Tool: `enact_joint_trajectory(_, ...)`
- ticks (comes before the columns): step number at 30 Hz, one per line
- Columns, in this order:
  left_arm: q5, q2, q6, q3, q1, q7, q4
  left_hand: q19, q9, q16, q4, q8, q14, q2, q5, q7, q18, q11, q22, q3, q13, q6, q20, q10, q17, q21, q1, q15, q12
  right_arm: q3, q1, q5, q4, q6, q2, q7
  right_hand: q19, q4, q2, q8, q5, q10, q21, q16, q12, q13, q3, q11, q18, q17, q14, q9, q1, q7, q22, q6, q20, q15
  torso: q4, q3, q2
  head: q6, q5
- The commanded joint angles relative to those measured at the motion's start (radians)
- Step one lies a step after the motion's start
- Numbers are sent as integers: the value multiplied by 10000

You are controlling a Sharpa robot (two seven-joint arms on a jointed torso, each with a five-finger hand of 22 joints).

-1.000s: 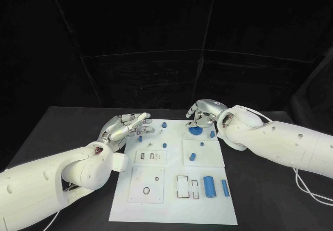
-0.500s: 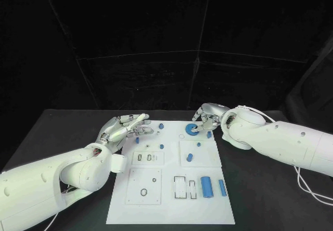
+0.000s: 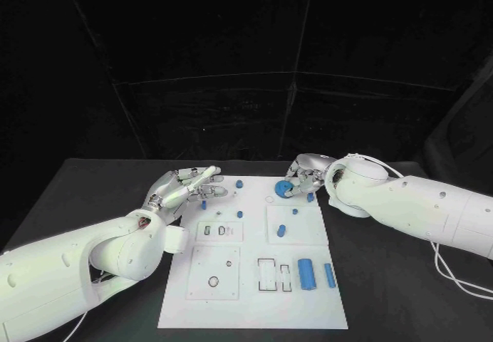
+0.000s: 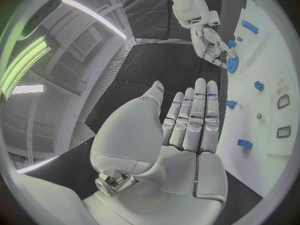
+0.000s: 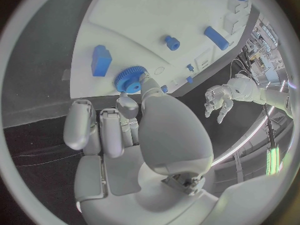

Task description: Assemble the parts on the task board

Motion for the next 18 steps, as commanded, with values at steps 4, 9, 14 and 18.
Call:
enact_joint_trajectory(4, -47, 14, 155, 4, 14, 17, -4, -11, -9, -41, -66, -53, -34, -5, 22, 113, 138, 49, -9, -8, -10, 0, 52, 17, 16, -63, 83, 1, -19, -3, 13, -141, -18, 313, 81, 12, 76, 24, 70, 73, 53, 154, 56, 82, 258, 251, 13, 14, -72, 76, 550, 15, 171, -57, 49, 72, 22, 48, 5, -5, 13, -7, -11)
enact_joint_trajectory(9, -47, 18, 168, 1, 14, 8, -15, -11, -9, -41, -66, -53, -34, -5, 22, 113, 138, 49, -9, -8, -10, 0, 52, 17, 16, -63, 83, 1, -19, -4, 12, -172, -33, 144, 144, 24, 112, 17, 195, 147, 84, 280, 101, 125, 549, 559, 25, -2, -87, 161, 561, 24, 225, -77, 135, 169, 15, 36, 16, -15, 22, -1, -29)
enact_joint_trajectory(14, -47, 23, 181, 0, 13, -1, -27, -11, -9, -41, -66, -53, -34, -5, 22, 113, 138, 49, -9, -8, -10, 0, 52, 17, 16, -63, 83, 1, -19, -4, 12, -363, -45, -19, 179, -40, 142, 6, 305, 245, 146, 388, 141, 160, 797, 825, 19, -29, -99, 228, 570, 38, 255, -109, 211, 328, 0, 18, 32, -21, 32, -12, -37)
enact_joint_trajectory(18, -47, 29, 189, -3, 12, -12, -40, -11, -9, -41, -66, -53, -34, -5, 22, 113, 138, 49, -9, -8, -10, 0, 52, 17, 16, -63, 83, 1, -19, -5, 11, -634, -53, -186, 213, -58, 197, -102, 474, 375, 34, 521, 200, 205, 1072, 1121, 92, -75, -120, 320, 584, 59, 427, -155, 330, 576, -29, -17, 36, -22, 42, -7, -47)
